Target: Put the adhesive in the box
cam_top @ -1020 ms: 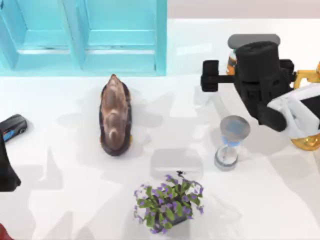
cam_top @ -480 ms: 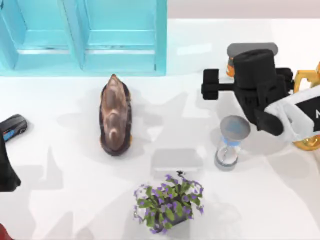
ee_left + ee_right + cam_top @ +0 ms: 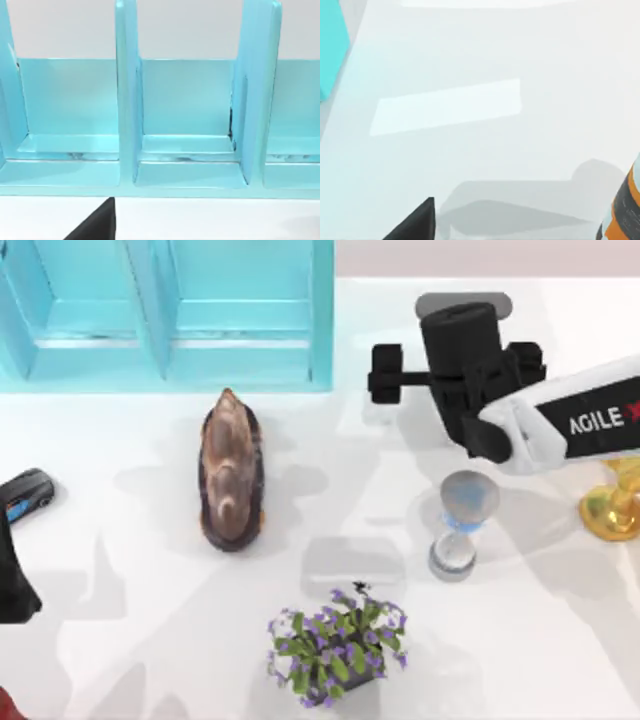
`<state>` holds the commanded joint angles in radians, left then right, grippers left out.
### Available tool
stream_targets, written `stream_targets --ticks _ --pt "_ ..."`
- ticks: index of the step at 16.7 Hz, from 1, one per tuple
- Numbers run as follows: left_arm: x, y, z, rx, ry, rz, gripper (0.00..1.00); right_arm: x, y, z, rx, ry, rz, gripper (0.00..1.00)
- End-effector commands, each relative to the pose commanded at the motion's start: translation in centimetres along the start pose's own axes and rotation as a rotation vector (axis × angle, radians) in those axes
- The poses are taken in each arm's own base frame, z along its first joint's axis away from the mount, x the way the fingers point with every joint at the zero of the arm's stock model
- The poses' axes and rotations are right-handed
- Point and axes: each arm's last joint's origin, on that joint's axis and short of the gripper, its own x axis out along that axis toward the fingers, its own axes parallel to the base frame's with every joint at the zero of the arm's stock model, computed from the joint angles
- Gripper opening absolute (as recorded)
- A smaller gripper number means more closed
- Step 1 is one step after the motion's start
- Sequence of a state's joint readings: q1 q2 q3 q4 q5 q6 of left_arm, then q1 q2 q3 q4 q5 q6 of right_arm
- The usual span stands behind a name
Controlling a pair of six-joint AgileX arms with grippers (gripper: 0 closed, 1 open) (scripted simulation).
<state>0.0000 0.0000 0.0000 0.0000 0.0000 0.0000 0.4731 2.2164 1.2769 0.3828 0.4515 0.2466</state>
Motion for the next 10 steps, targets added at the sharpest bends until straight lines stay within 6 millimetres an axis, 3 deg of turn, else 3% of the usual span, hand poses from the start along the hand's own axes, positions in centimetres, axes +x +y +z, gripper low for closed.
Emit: stream_targets --ticks 5,10 --pt "0.0 0.0 0.0 0.000 0.000 0.000 1.00 5.1 -2.6 -2.0 -0.002 0.008 0.005 1.00" --pt "0.0 0.0 0.0 0.000 0.000 0.000 1.00 5.6 -3.2 -2.1 -0.001 0.006 0.003 1.00"
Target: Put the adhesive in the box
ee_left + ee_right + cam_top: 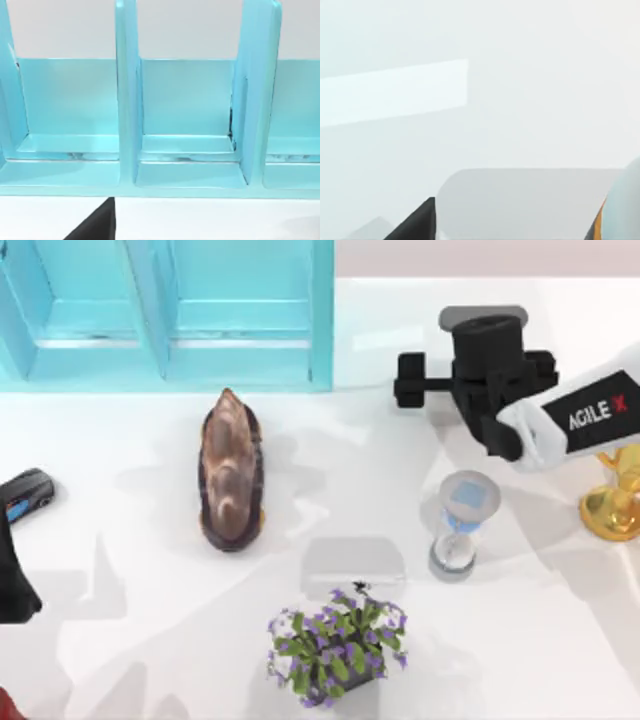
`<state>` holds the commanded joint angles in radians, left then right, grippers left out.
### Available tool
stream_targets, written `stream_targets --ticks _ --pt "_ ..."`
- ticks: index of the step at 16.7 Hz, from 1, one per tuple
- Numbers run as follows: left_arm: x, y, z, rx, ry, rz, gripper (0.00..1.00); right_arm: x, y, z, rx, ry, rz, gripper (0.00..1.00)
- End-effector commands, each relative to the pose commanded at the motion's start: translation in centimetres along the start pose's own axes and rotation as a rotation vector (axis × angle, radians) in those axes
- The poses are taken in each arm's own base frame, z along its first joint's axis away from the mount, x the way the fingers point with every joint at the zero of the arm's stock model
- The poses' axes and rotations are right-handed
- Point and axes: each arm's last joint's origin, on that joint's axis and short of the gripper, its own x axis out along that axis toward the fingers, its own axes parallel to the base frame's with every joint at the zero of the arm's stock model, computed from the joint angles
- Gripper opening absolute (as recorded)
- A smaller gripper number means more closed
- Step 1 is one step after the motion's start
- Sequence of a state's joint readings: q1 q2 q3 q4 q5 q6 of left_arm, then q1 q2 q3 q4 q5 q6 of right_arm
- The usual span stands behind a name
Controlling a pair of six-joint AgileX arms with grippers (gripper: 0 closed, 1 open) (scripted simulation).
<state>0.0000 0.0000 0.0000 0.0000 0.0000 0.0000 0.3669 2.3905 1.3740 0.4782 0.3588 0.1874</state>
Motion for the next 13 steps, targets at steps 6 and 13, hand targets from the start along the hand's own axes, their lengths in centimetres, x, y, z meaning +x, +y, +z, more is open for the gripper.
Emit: stream_targets --ticks 6,13 --pt "0.00 0.00 0.00 0.000 0.000 0.000 1.00 0.00 0.00 0.00 0.000 0.000 0.000 0.55" --pt "0.00 0.00 0.00 0.000 0.000 0.000 1.00 0.00 0.00 0.00 0.000 0.000 0.000 0.02"
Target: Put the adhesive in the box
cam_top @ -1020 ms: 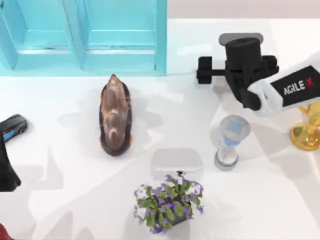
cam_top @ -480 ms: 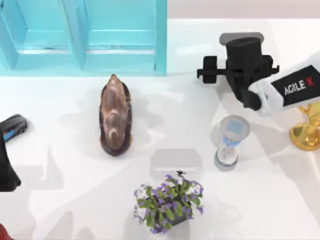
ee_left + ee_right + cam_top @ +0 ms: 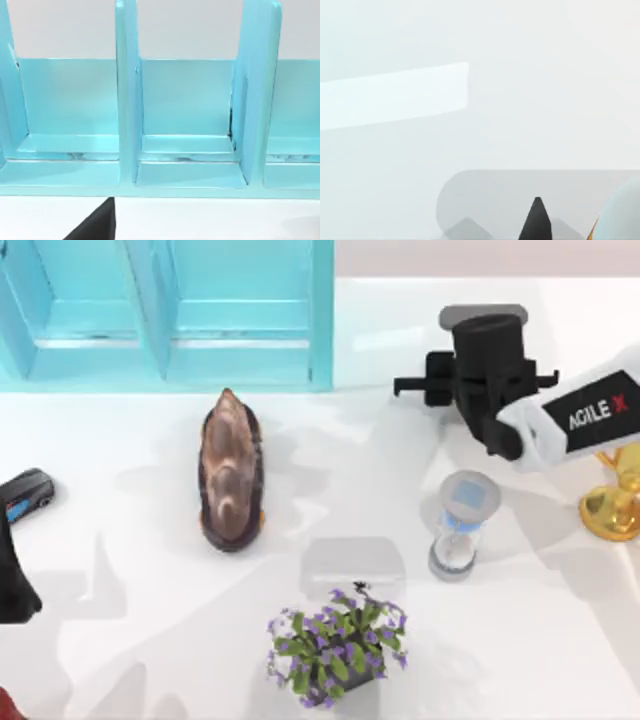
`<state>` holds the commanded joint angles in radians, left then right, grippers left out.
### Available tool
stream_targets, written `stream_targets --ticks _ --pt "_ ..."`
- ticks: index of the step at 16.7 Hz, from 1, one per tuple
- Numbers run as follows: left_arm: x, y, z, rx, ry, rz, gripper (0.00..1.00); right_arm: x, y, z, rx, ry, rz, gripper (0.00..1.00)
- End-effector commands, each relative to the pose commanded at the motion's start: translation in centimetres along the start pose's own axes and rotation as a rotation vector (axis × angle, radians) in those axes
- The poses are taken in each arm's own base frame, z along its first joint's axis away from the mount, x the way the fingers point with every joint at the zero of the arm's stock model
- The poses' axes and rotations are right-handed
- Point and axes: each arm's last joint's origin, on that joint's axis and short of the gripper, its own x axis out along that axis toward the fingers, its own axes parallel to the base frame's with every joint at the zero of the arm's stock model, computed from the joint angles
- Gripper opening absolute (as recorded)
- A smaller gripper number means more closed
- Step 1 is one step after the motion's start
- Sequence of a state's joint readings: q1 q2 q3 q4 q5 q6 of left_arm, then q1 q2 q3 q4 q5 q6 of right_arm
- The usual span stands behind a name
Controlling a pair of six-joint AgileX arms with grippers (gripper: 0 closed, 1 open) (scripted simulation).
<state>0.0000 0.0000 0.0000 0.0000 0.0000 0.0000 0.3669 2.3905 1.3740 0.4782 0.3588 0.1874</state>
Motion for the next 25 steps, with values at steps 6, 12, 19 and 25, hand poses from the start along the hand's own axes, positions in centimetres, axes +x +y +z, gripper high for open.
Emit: stream_targets --ticks 6,12,19,25 --pt "0.0 0.0 0.0 0.000 0.000 0.000 1.00 0.0 0.0 0.0 0.000 0.000 0.000 0.00" --pt "0.0 0.0 0.0 0.000 0.000 0.000 1.00 -0.6 0.9 -0.2 -0.001 0.027 0.049 0.00" --pt "0.0 0.0 0.0 0.000 0.000 0.000 1.00 -3.0 2.1 2.0 -0.074 0.176 0.121 0.00" --pt "0.0 0.0 0.0 0.000 0.000 0.000 1.00 -4.8 0.0 8.7 -0.002 0.003 0.004 0.00"
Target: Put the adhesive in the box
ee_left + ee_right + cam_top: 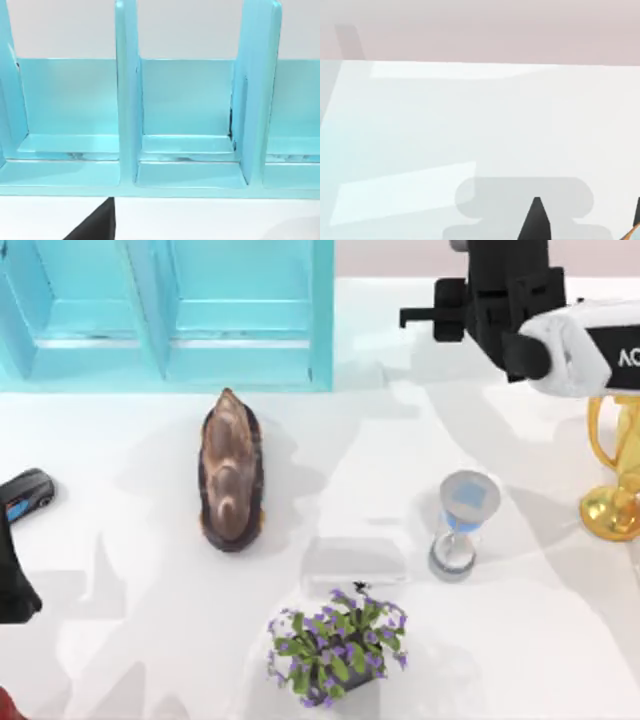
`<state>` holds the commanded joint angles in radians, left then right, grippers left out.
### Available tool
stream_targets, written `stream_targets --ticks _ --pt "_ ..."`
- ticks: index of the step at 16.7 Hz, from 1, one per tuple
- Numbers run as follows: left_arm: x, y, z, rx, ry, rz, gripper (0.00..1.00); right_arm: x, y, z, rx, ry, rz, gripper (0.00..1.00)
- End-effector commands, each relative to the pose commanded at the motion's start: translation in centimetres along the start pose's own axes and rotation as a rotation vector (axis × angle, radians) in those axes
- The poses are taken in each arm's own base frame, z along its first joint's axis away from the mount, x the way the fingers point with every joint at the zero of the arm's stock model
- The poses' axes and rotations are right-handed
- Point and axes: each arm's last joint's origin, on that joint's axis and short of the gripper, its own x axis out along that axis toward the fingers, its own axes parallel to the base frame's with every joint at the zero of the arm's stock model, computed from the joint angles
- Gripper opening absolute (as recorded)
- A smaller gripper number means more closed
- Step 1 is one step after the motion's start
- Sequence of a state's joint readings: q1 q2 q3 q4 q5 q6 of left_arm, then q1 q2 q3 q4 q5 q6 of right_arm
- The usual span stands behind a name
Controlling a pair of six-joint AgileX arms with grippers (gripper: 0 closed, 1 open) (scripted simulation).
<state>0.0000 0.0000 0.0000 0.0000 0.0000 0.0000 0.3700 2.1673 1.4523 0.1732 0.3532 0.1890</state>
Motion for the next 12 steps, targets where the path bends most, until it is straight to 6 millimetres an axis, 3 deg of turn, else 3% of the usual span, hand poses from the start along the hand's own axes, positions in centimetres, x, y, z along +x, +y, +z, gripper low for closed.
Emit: stream_targets --ticks 5,7,9,12 --pt "0.0 0.0 0.0 0.000 0.000 0.000 1.00 0.0 0.1 -0.1 -0.001 0.002 0.002 0.00" --pt "0.0 0.0 0.0 0.000 0.000 0.000 1.00 0.2 -1.1 0.4 -0.017 0.007 0.000 0.00" --pt "0.0 0.0 0.0 0.000 0.000 0.000 1.00 0.6 -4.0 1.5 -0.060 0.027 -0.003 0.00" --pt "0.0 0.0 0.0 0.000 0.000 0.000 1.00 0.8 -10.7 3.0 -0.171 0.092 -0.005 0.00"
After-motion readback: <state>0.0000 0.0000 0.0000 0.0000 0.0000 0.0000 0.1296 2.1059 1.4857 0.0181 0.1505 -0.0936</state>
